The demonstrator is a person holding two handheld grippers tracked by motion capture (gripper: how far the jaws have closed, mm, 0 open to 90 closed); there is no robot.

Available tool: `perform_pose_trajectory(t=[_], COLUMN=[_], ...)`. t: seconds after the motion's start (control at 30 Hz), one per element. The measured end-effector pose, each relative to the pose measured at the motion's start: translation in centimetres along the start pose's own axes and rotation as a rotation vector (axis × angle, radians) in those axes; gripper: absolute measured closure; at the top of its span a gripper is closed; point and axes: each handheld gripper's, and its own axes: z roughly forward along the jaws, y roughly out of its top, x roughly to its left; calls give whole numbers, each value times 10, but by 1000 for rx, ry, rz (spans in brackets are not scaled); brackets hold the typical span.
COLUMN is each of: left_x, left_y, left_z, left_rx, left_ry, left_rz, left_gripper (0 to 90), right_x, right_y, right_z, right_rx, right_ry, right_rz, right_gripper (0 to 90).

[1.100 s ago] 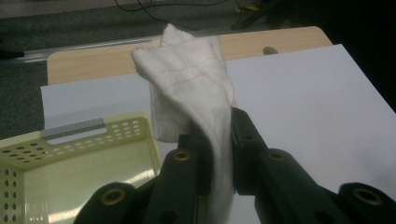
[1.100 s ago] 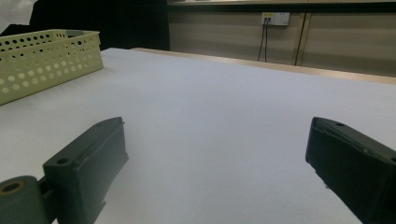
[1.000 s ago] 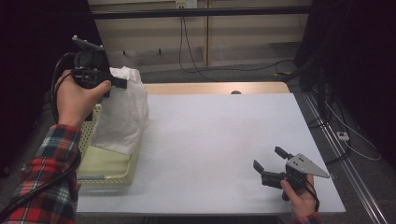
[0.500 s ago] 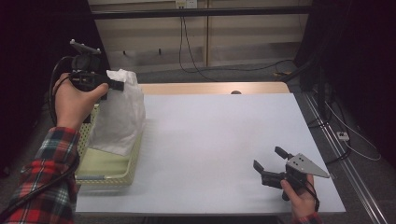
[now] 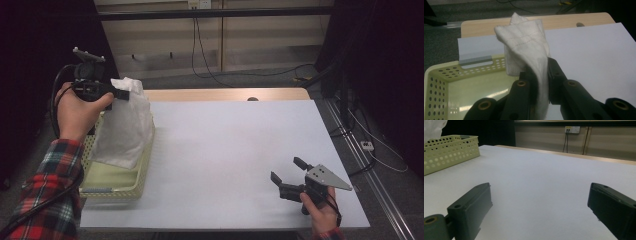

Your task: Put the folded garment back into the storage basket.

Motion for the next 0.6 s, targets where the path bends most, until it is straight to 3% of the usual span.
perform_pose_trajectory(t=[0.37, 0.6], left_x=[7, 14], left_y=[-8, -18], left_z=[0, 2], left_rx=[-2, -13], left_ry=[3, -15], left_rz=[-2, -27], left_gripper=[823, 822], right_x=[1, 1], right_y=[0, 0], right_z=[0, 0], right_rx=[0, 0], right_ry=[5, 5], right_rz=[-3, -2], right_gripper=[52, 51])
